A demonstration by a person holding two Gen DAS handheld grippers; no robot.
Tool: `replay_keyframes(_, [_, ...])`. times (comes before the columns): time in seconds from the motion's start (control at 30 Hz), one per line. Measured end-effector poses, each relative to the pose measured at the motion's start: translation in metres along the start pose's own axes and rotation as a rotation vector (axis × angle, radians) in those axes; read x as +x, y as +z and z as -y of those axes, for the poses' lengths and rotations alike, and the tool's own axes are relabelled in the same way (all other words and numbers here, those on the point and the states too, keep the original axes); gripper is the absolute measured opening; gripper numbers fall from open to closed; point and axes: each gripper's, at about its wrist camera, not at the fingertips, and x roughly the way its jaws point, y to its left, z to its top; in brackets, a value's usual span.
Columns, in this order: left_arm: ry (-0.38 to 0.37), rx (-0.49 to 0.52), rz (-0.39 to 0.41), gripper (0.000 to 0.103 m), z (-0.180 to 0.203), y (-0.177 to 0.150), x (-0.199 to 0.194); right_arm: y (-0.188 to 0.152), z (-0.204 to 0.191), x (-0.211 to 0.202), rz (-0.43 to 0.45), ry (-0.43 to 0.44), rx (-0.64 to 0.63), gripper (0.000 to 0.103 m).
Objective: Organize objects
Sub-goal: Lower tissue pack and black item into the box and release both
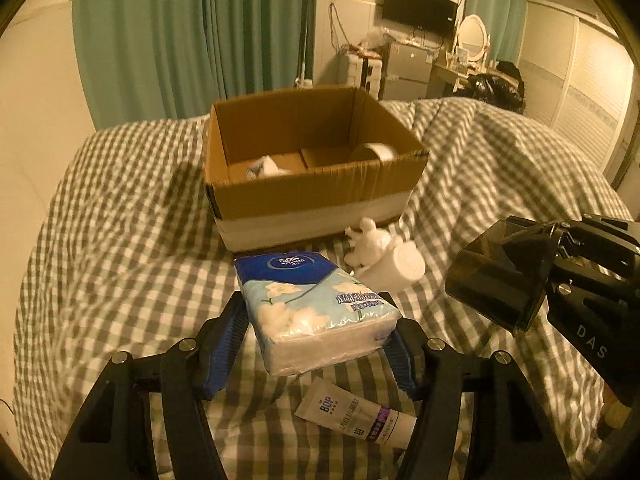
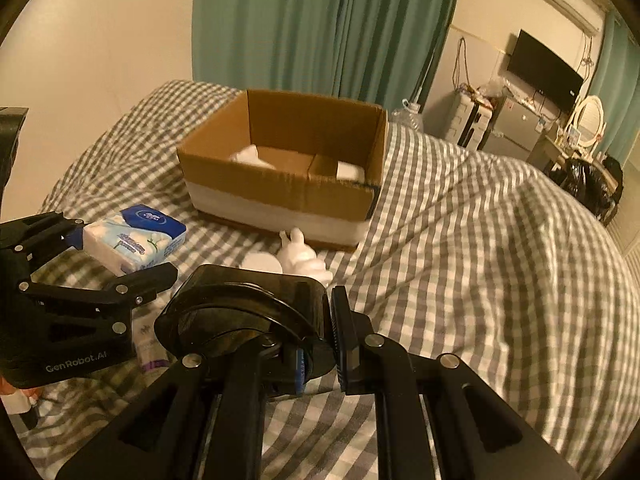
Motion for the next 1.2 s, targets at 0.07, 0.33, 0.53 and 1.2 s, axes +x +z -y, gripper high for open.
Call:
replay_keyframes(0.07, [-0.005,0.001,0.015,0.065,-0.001,0.006,-0.005,0.008,-0.001,-0.005,0.014,-0.006,-0.011,0.011])
replay_keyframes(0.33, [0.003,-0.003,0.068,0.065,-0.017,0.049,-0.010,0.049,0.004,-0.003,0.051,-0.001,-0.028,0.011])
replay_keyframes(0.53, [0.018,0.013,0.081,0.065,-0.026,0.104,0.004,0.106,0.020,0.017,0.072,-0.009,-0.009,0.011])
replay_keyframes(1.2, [0.027,0.002,-0.034,0.065,-0.054,0.152,0.143,0.170,0.052,0.175,-0.047,0.045,0.079,0.011])
